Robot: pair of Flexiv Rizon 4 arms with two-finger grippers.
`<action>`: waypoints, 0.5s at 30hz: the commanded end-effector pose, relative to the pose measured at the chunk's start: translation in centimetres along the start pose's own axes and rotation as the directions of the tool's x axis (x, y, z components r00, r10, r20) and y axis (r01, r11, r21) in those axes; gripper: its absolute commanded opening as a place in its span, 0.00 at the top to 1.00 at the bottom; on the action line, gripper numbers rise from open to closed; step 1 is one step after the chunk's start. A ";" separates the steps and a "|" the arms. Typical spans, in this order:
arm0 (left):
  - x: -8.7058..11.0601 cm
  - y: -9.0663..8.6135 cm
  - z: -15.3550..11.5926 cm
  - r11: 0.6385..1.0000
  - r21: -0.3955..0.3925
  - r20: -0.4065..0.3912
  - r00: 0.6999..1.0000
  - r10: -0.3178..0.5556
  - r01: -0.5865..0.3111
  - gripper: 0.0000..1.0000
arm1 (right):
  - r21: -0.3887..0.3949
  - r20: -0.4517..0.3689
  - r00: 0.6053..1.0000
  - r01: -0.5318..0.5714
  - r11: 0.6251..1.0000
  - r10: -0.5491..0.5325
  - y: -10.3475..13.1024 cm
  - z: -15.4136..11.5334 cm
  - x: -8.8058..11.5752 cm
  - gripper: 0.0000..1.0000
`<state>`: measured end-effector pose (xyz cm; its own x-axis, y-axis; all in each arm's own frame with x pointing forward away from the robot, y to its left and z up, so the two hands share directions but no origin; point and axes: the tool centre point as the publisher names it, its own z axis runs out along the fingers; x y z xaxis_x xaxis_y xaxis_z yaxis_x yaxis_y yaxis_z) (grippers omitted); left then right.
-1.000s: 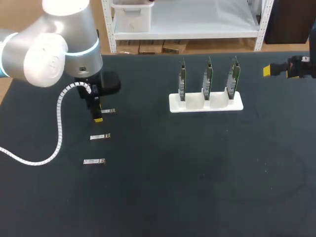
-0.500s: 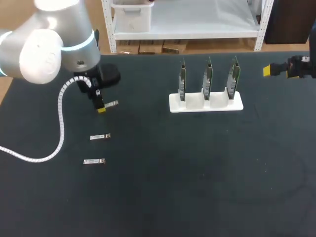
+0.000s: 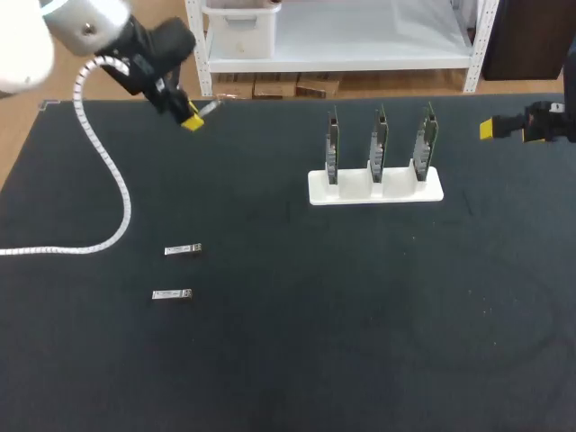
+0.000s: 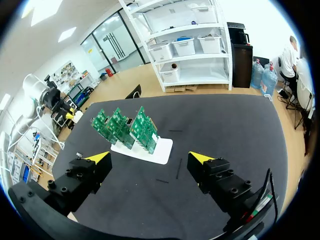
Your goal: Pick up the optical module with the left hand, and insert it into the network port with the right hand.
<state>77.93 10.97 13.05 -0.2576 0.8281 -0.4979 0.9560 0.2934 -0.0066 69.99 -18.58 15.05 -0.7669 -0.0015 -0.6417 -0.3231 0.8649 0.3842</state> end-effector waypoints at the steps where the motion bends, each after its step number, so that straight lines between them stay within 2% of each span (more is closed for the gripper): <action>1: 1.0 -0.7 -0.4 1.000 -0.009 0.262 0.965 0.020 -0.018 1.00 | 0.005 0.001 1.000 -0.001 1.000 0.001 0.1 0.0 0.0 0.00; 13: 1.0 -0.7 -0.4 1.000 -0.009 0.262 0.965 0.020 -0.018 1.00 | 0.005 0.001 1.000 -0.001 1.000 0.001 0.1 0.0 0.0 0.00; 15: 0.0 -1.3 -0.6 1.000 -0.020 0.320 0.948 0.010 -0.004 1.00 | 0.005 0.001 1.000 -0.001 1.000 0.001 0.1 0.0 0.0 0.00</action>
<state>77.31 11.38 13.31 -0.2107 0.7065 -0.6757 0.9578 0.2876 0.0020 69.99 -18.58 15.05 -0.7669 -0.0015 -0.6417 -0.3231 0.8649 0.3842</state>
